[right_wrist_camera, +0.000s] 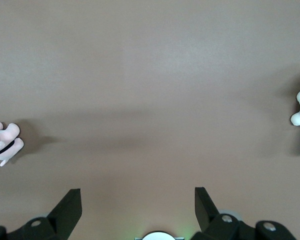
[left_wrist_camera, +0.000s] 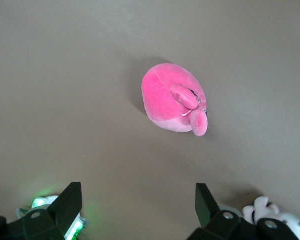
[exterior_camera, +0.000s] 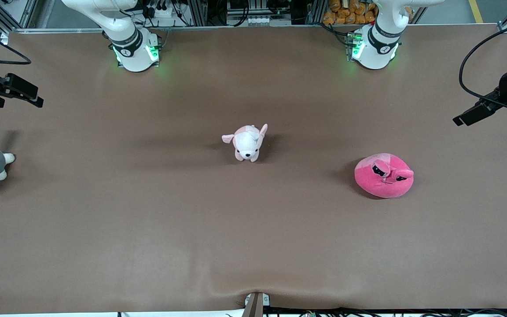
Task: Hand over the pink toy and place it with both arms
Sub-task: 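Move the left gripper down over the pink plush toy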
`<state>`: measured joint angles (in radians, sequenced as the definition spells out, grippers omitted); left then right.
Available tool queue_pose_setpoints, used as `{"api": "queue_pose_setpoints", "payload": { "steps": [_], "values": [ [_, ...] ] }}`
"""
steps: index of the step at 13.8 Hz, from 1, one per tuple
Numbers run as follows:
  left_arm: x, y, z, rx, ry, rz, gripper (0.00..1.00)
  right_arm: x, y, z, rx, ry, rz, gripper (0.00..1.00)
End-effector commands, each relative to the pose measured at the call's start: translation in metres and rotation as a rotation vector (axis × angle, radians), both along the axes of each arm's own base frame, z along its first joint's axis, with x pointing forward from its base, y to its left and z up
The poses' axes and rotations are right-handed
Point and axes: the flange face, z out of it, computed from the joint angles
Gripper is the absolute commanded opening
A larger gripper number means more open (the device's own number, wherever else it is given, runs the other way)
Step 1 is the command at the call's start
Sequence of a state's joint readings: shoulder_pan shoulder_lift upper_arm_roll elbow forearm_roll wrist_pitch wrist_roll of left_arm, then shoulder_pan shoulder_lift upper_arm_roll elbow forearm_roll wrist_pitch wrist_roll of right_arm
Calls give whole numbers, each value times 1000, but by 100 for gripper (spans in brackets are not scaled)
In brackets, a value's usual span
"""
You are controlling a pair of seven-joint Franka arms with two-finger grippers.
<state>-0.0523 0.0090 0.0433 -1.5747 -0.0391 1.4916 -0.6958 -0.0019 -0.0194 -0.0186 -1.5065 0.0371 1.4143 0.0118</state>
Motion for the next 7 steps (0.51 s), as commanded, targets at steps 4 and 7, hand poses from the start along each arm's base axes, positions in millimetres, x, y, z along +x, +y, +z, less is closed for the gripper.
{"api": "queue_pose_setpoints", "payload": {
  "steps": [4, 7],
  "values": [
    [14, -7, -20, 5, 28, 183, 100, 0, 4, 0, 3, -1, -12, 100],
    [17, -3, -28, -3, 47, 206, 100, 0, 5, 0, 3, -1, -10, 100]
  ]
}}
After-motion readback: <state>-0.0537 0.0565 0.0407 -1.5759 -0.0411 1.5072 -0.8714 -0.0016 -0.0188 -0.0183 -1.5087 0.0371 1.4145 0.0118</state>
